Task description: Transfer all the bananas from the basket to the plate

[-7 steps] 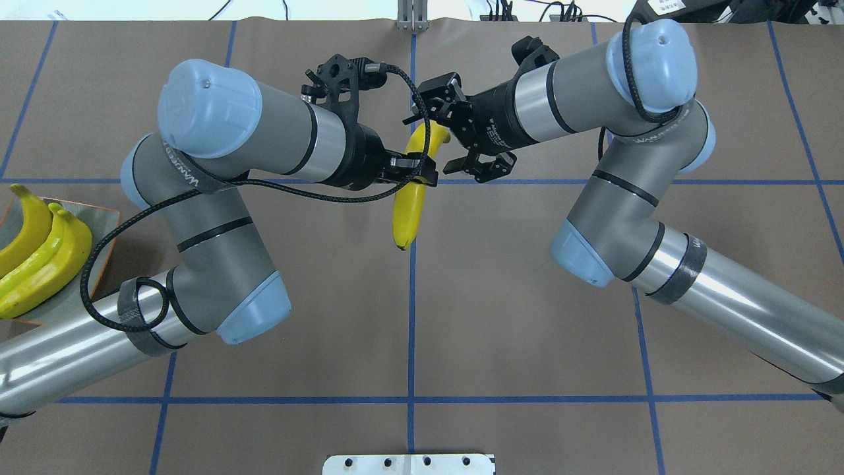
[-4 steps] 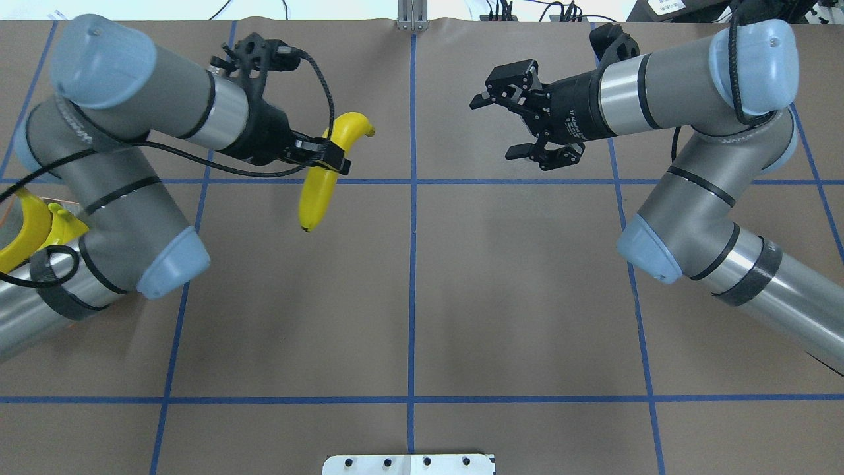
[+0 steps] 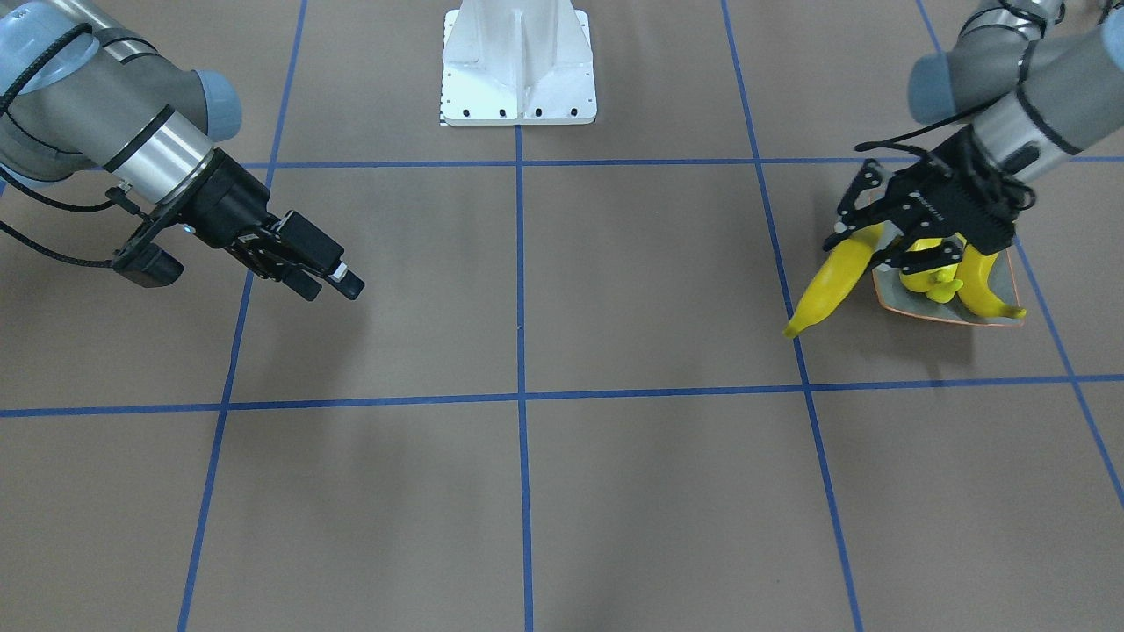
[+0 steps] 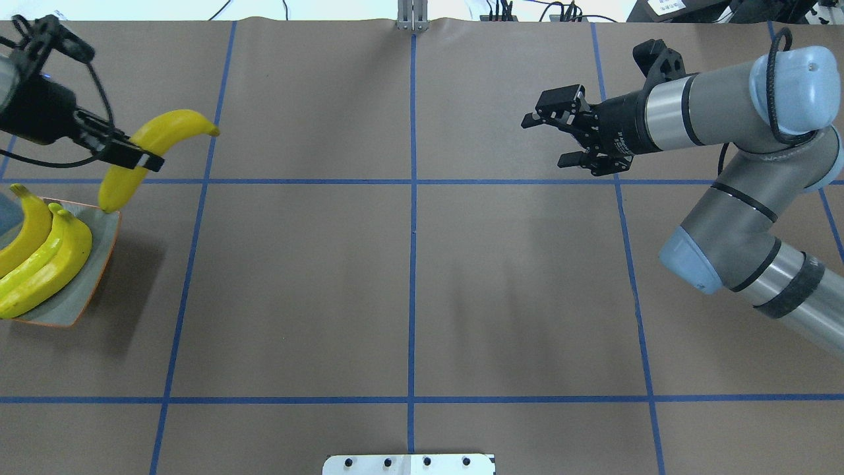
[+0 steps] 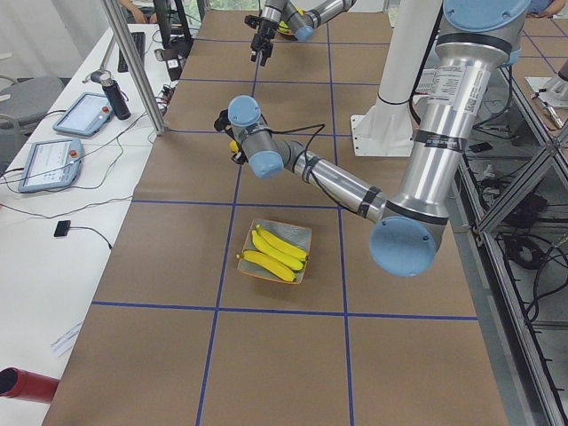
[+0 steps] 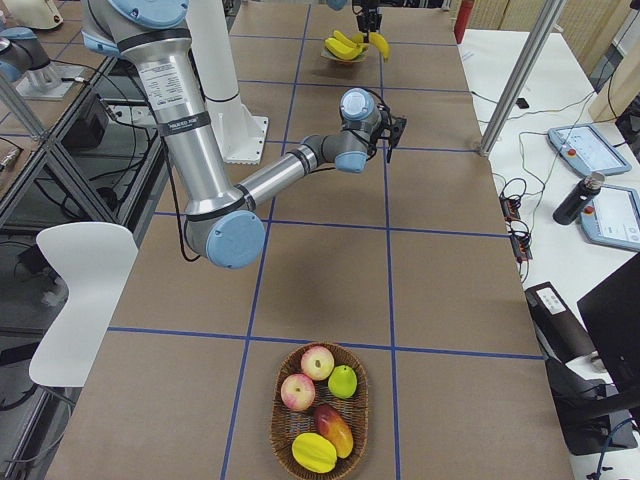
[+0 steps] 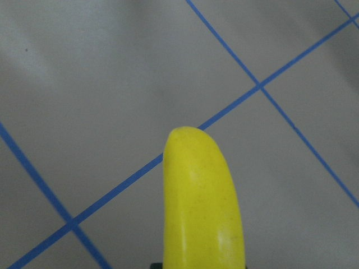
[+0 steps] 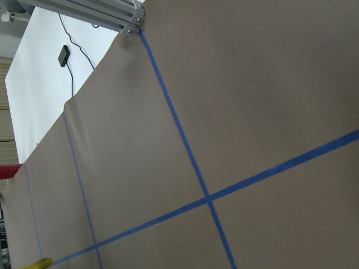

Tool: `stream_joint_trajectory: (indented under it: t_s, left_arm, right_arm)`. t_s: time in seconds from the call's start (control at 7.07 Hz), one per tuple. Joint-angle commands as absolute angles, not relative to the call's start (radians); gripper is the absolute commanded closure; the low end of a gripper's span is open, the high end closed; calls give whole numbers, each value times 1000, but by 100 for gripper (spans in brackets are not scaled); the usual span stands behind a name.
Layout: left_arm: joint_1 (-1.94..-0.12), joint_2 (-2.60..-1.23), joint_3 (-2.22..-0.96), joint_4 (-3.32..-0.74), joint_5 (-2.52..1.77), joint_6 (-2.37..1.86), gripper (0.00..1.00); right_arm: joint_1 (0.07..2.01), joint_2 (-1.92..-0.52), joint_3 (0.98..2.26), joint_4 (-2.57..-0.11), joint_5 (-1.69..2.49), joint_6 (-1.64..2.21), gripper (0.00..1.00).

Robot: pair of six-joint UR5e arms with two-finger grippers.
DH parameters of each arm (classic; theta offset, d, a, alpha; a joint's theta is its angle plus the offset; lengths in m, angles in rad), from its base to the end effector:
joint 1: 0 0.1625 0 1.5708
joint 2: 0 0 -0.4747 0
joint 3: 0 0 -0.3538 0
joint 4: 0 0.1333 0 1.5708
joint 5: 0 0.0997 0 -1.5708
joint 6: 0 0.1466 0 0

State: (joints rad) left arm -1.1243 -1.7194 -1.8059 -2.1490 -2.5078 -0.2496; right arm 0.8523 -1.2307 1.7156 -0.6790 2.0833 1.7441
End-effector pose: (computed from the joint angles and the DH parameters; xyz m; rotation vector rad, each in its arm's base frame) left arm 0.2137 -0.4815 0.4674 0.5462 1.1230 0.6203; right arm -0.3592 -0.5041 0.3719 0.0442 -1.4195 0.4982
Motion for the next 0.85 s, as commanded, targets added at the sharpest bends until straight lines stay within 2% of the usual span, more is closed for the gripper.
stream_joint_trajectory:
  t_s: [0.0,0.28,0.71]
  left_arm:
    - [-1161,-1583,-1850,-2163,-2527,86,100]
    - [-1161,-1513,-1832,-2174,-2517,244,100]
    - [-1186,-1494,-1737,-2183,-2493,631,100]
  right_arm:
    - [851,-1244,1695,-660,2069,1723,0]
    - [851,-1244,1692,-658,2060,1721,0]
    - [850,-1239,1675,-657,2054,1721,0]
